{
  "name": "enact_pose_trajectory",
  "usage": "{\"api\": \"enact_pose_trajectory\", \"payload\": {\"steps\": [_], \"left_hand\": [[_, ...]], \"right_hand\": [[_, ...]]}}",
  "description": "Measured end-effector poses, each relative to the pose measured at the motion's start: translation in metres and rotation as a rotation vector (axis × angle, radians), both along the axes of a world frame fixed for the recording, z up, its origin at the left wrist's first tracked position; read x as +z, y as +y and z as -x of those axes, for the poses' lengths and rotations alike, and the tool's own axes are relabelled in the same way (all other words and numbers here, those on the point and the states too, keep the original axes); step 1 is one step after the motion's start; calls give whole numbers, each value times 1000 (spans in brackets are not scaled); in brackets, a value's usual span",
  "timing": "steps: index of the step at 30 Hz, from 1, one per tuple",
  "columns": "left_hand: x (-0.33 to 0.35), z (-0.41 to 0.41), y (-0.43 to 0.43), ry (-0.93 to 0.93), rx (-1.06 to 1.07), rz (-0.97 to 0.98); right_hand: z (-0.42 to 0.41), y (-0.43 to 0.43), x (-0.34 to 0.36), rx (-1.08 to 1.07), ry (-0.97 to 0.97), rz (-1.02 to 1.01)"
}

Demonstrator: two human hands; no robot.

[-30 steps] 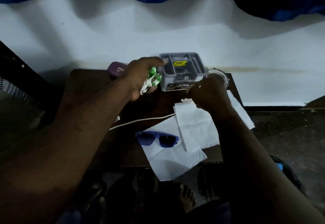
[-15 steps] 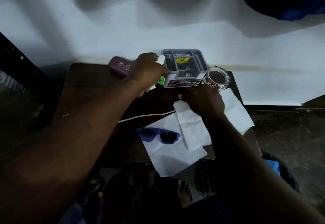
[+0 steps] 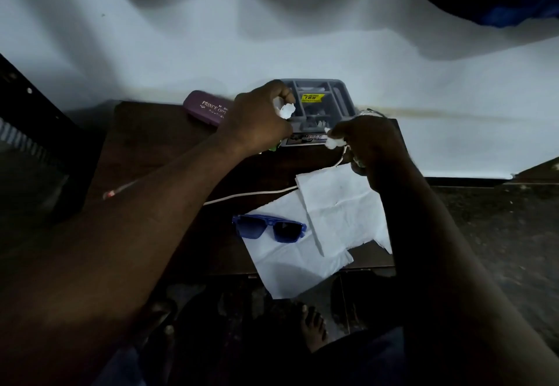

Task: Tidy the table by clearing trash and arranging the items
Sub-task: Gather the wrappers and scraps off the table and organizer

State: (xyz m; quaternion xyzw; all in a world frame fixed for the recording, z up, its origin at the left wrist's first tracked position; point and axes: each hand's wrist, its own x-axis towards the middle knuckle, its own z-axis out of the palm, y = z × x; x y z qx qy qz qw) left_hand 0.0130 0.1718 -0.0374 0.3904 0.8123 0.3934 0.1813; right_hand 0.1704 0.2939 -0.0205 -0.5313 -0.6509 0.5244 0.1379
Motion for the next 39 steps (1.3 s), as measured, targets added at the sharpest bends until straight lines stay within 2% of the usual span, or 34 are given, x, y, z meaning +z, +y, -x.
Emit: {"api": "enact_pose_trajectory", "payload": {"steps": [2, 4, 7, 9, 11, 15, 19, 23, 26, 31, 35, 39], "left_hand": [[-2, -2, 1, 14, -56, 27], [-5, -4, 3, 68, -82, 57], [-10, -5, 7, 168, -81, 101], [-13, -5, 8, 202, -70, 115], [-14, -7, 9, 227, -66, 125], [-17, -9, 9, 260, -69, 115], [-18, -6, 9, 286, -38, 114], [-19, -1, 7, 309, -24, 88], [-20, 1, 6, 340, -17, 71], [-20, 13, 5, 178, -57, 53], [-22, 19, 6, -20, 173, -62], [-29, 12, 11, -196, 254, 75]], "right_hand": [[-2, 0, 1, -52, 63, -21], [-6, 4, -1, -91, 46, -92], [-11, 11, -6, -42, 18, -109], [-11, 12, -10, 68, -76, -139], [-12, 12, -18, 260, -281, -199], [-12, 4, -27, 437, -500, -168], [-18, -1, -33, 402, -452, -27], [-19, 4, -34, 430, -475, -42], [-16, 5, -25, 439, -479, -155], [-15, 11, -20, 200, -227, -279], [-9, 11, -15, -2, -107, -361], [-3, 10, -12, -75, -63, -402]]}}
